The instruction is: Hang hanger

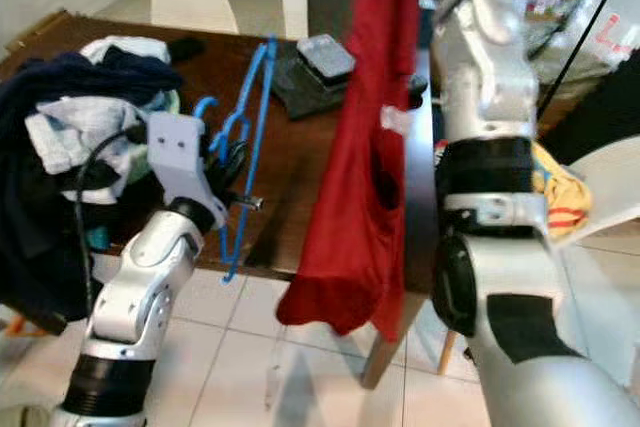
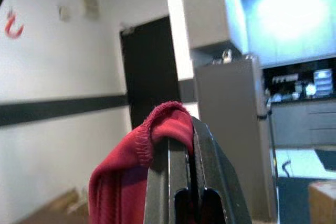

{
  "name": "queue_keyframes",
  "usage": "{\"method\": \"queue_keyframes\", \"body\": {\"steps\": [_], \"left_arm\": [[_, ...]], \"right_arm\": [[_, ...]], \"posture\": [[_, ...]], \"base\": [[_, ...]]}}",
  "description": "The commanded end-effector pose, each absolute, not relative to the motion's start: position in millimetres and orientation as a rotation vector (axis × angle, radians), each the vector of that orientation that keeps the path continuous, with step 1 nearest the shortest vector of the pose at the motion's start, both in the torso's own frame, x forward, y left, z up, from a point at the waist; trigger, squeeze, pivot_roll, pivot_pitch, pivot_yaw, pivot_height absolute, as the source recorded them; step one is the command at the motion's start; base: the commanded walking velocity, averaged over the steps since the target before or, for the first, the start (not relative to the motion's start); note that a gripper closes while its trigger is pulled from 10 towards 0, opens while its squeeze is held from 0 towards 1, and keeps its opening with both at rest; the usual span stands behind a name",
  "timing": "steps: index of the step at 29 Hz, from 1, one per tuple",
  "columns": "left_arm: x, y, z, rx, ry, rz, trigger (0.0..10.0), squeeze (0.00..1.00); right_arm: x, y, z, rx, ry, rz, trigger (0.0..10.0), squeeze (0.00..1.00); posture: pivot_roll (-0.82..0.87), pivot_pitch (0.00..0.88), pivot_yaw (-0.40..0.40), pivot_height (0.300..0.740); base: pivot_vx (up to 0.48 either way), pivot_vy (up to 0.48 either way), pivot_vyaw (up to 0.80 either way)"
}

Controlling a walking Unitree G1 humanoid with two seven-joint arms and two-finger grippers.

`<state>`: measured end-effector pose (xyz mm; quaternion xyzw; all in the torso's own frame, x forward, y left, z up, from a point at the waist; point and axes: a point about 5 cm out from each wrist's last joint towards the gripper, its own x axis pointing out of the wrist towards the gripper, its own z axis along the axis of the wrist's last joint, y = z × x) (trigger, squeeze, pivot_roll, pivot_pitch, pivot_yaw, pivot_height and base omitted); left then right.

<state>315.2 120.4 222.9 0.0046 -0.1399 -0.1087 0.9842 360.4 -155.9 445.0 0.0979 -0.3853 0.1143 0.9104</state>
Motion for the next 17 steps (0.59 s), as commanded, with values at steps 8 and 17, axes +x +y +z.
{"method": "queue_keyframes", "body": {"steps": [8, 17], "left_arm": [[314.0, 117.2, 221.6, 0.003, -0.286, -0.231, 10.0, 0.00], [312.8, 120.4, 218.5, 0.008, -0.272, -0.193, 10.0, 0.00]], "right_arm": [[342.6, -151.0, 482.9, 0.277, -0.966, 0.288, 10.0, 0.00], [368.1, -112.4, 423.8, 0.157, -0.684, 0.441, 10.0, 0.00]], "posture": [[0.07, 0.111, -0.050, 0.740], [0.07, 0.113, -0.056, 0.740]], "base": [[0.346, 0.000, 0.00], [0.227, 0.000, 0.00]]}}
